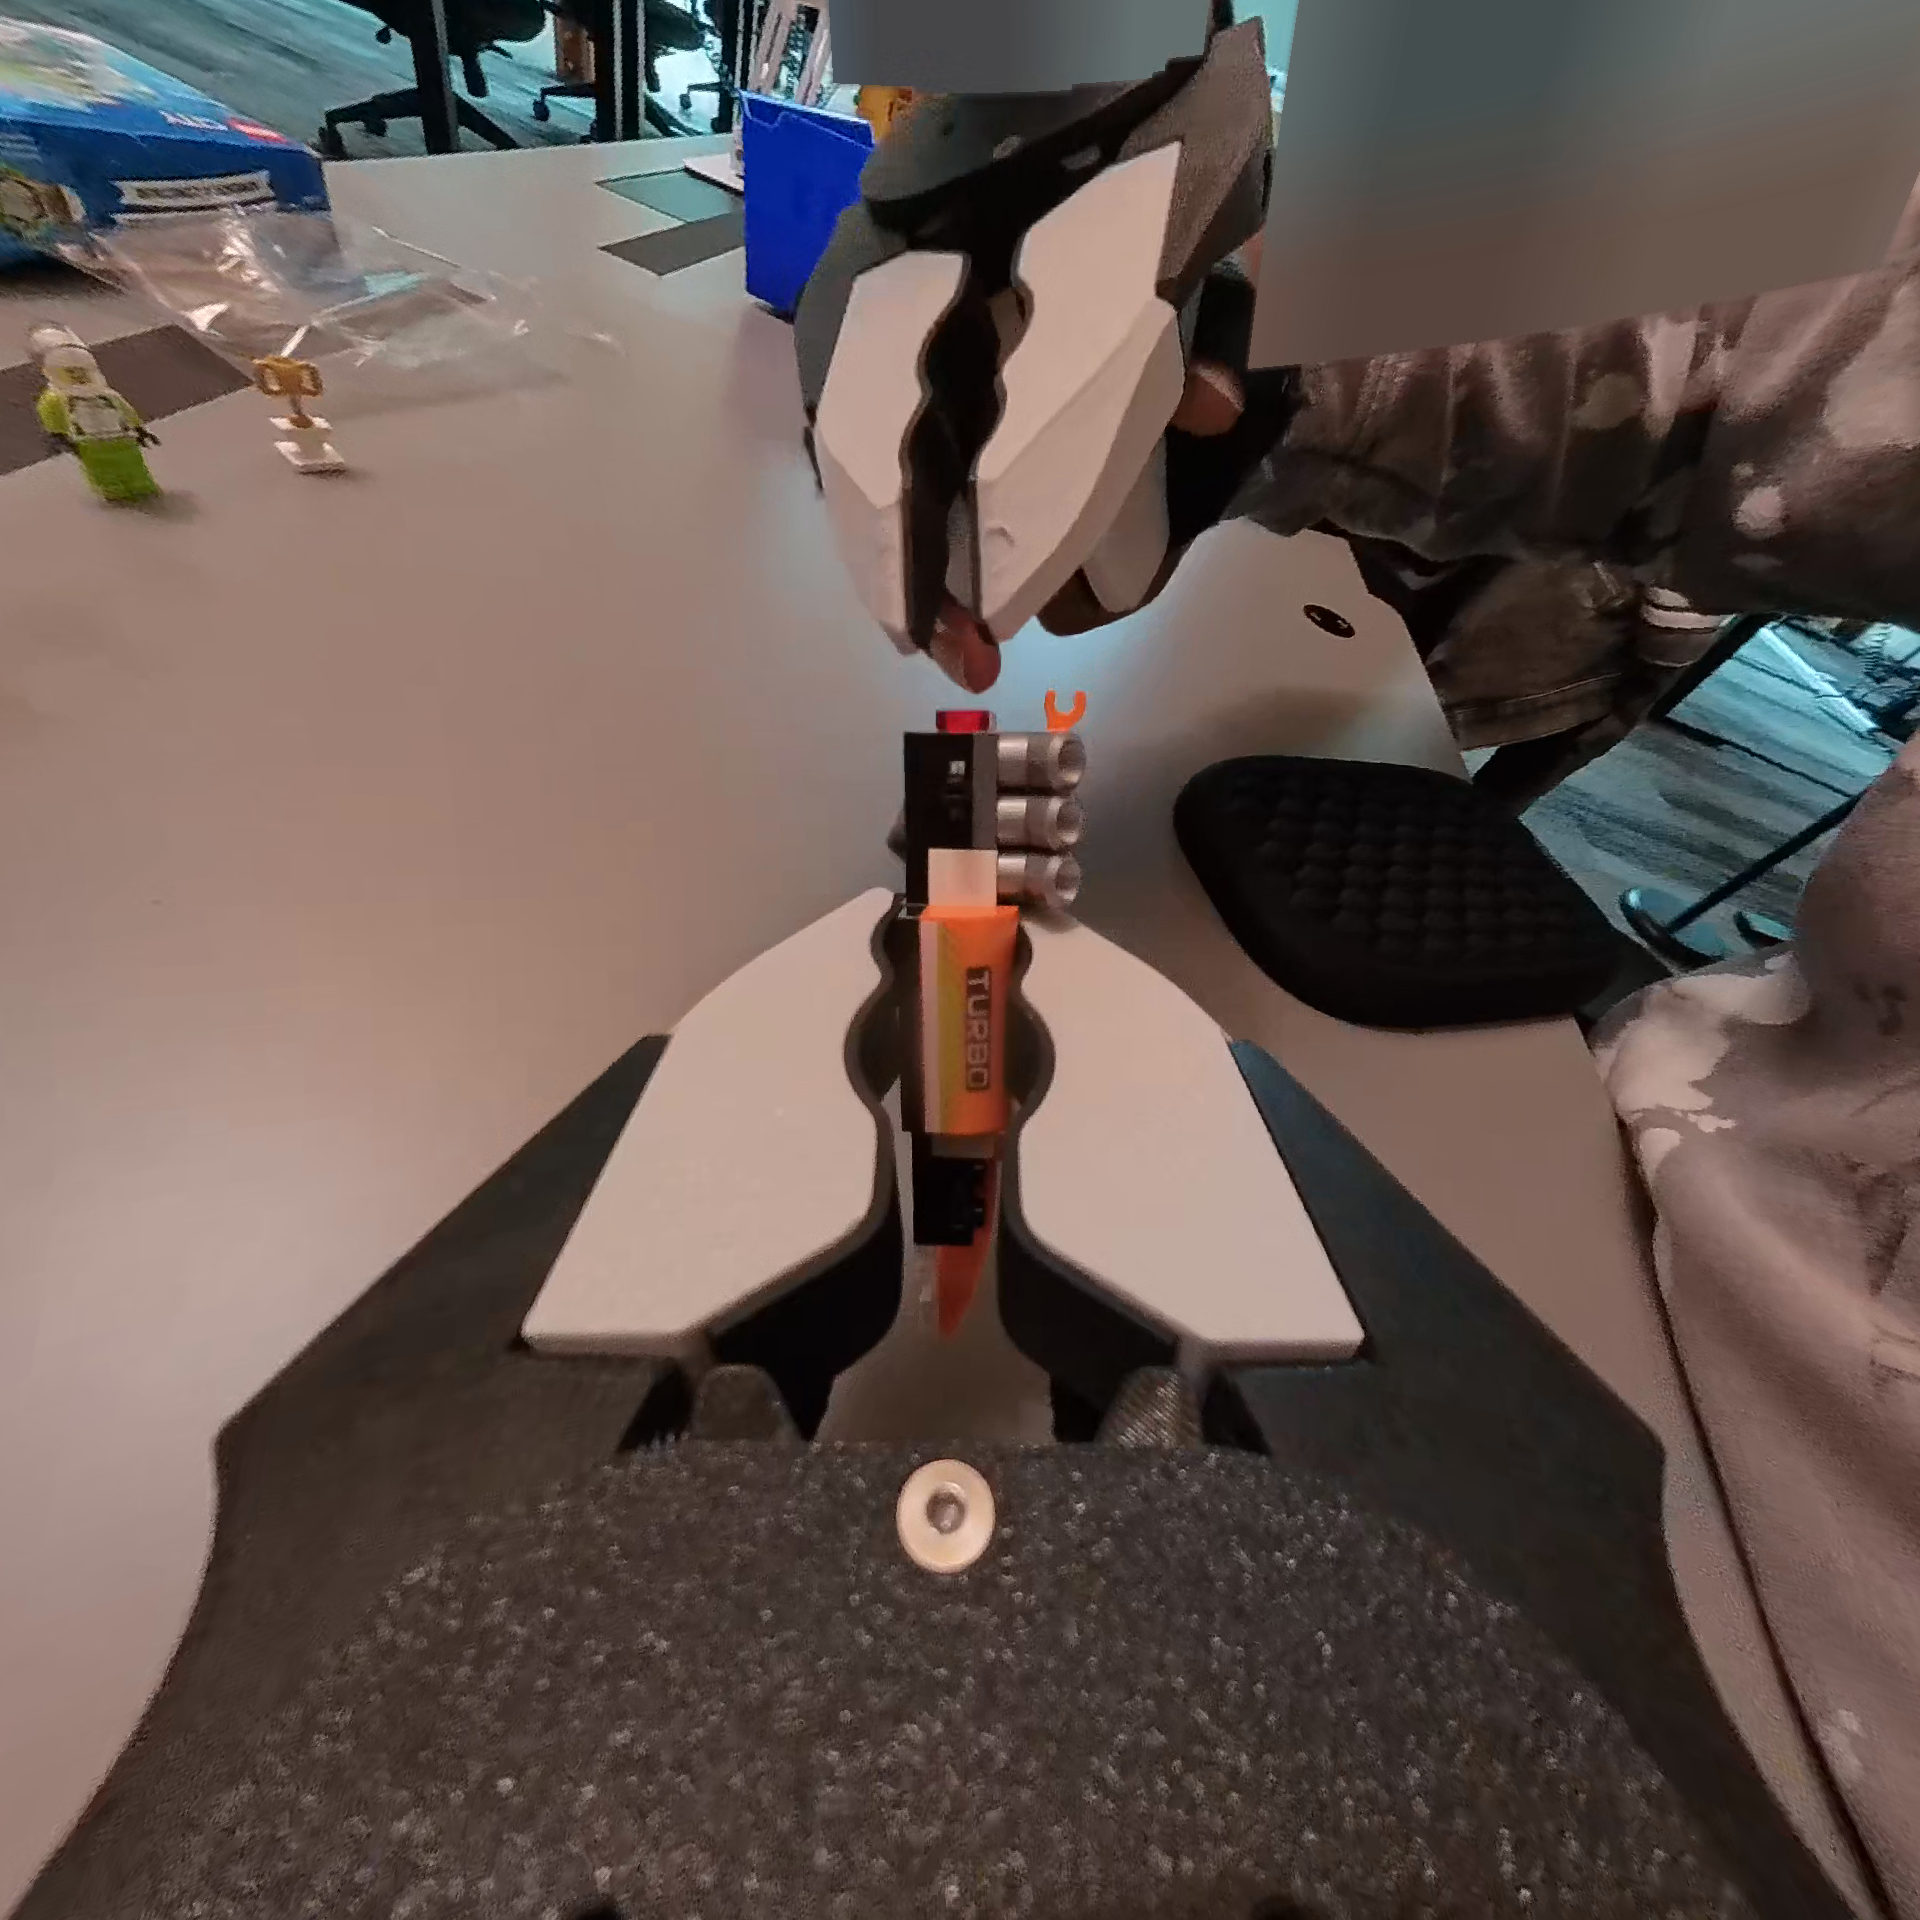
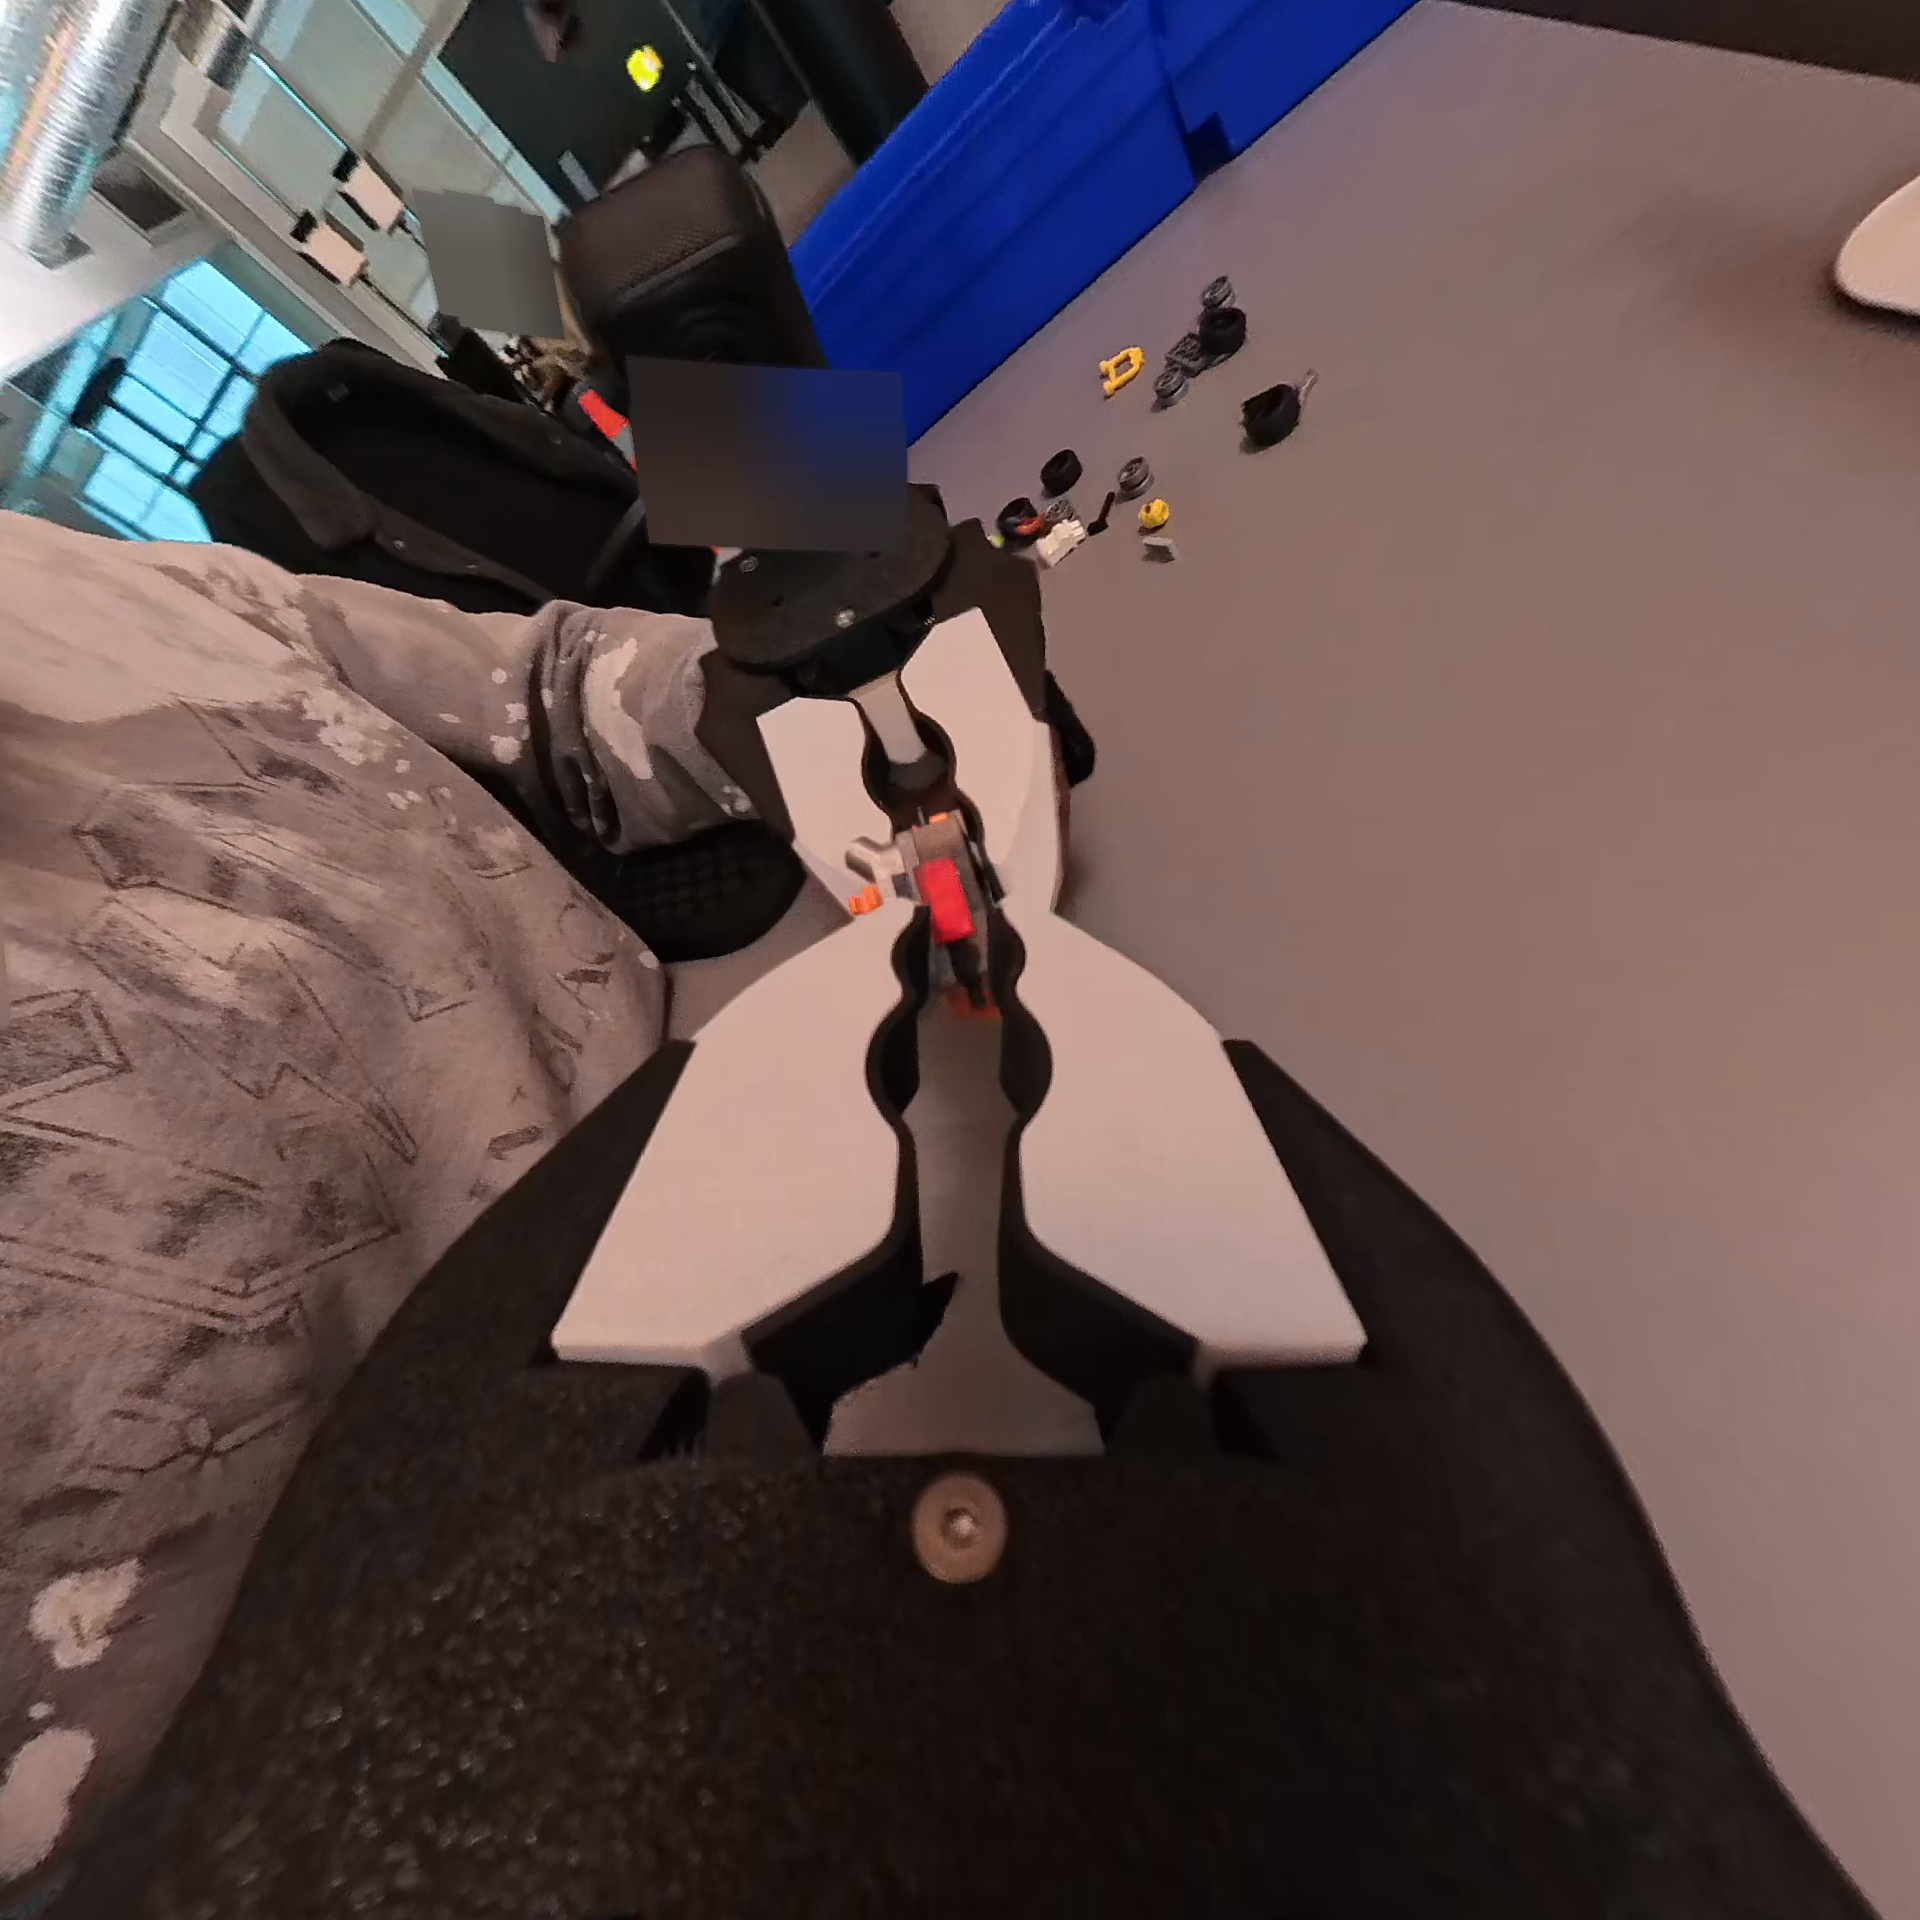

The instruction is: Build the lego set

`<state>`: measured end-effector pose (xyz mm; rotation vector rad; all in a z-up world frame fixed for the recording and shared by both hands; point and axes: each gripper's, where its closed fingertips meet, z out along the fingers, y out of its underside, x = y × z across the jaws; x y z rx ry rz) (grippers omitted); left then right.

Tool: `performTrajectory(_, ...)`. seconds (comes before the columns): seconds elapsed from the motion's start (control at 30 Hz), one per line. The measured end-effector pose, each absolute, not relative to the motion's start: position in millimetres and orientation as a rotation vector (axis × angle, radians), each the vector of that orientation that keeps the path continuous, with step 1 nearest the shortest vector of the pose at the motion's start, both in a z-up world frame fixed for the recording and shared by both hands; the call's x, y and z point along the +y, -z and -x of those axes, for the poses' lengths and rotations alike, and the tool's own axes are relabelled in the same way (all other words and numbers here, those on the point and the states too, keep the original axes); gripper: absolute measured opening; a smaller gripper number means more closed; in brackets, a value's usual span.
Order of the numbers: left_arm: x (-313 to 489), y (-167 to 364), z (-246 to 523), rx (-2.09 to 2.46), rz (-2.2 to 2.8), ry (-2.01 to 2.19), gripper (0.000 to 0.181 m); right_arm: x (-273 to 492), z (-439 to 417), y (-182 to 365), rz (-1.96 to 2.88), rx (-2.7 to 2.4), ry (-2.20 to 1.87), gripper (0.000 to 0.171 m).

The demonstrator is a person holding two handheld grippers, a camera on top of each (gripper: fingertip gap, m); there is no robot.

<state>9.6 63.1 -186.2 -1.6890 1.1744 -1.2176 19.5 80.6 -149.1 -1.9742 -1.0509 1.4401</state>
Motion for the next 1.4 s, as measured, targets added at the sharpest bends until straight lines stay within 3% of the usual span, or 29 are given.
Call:
performTrajectory(0.3, 66.8, 191.1, -9.1, 1.183, 1.710, 1.168, 0.015, 109.2, -115.3, 208.7, 2.076, -1.224, -0.505, 0.011)
performTrajectory(0.43, 65.7, 194.4, -10.8, 1.201, 1.716, 1.156, 0.015, 113.1, -161.5, 238.4, 2.130, -1.231, -0.272, 0.011)
performTrajectory(0.77, 64.3, 200.2, -10.7, 1.215, 1.738, 1.135, 0.015, 129.6, -171.3, 254.7, 2.220, -1.055, -0.201, 0.013)
performTrajectory(1.0, 65.2, 199.7, -10.0, 1.218, 1.735, 1.136, 0.015, 129.7, -168.2, 259.5, 2.273, -1.066, -0.220, 0.004)
performTrajectory(1.4, 64.7, 215.7, -12.4, 1.297, 1.798, 1.006, 0.015, 78.5, -103.9, 224.8, 1.838, -1.463, -0.292, 0.004)
